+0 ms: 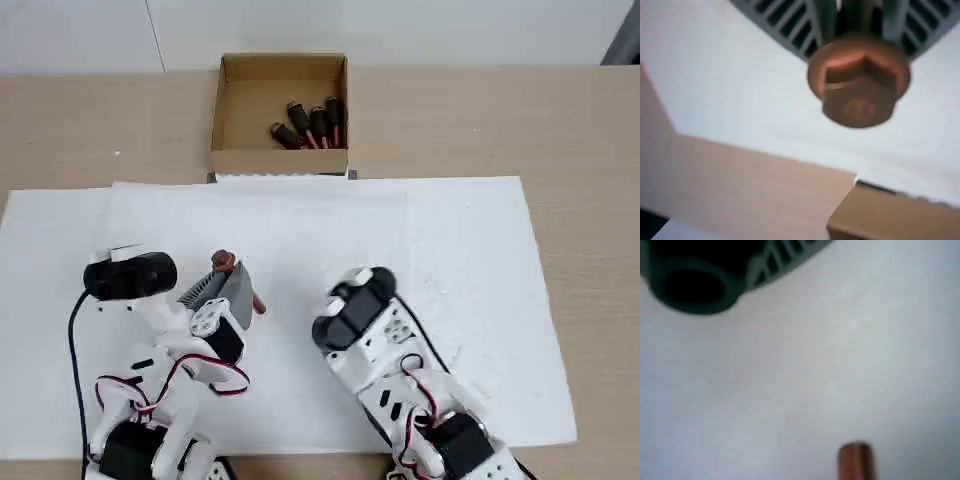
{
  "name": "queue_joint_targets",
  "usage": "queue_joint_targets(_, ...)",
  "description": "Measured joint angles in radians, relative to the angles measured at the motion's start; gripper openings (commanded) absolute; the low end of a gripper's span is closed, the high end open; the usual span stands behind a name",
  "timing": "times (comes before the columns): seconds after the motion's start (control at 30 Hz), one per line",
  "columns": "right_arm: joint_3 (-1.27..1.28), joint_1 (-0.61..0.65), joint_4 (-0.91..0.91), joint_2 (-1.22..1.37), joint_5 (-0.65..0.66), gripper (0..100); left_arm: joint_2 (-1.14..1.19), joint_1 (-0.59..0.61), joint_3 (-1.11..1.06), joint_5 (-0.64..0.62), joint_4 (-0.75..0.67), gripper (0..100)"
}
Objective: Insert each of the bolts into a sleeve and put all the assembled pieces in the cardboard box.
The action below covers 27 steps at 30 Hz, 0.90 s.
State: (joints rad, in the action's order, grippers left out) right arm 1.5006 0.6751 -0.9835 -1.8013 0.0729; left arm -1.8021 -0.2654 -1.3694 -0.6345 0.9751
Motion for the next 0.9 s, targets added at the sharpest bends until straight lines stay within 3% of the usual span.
queue_joint_targets(0.13,0.021,0.044,0.000,0.000,0.029,0.2,0.000,-0.008,-0.018,-0.008,-0.068,1)
queue_joint_targets(0.5,0.021,0.060,0.054,0.000,0.063,0.2,0.000,-0.180,-0.052,-0.098,-0.087,1)
queue_joint_targets(0.9,0.023,0.061,0.054,0.000,0.063,0.2,0.000,-0.206,-0.095,-0.146,-0.161,1)
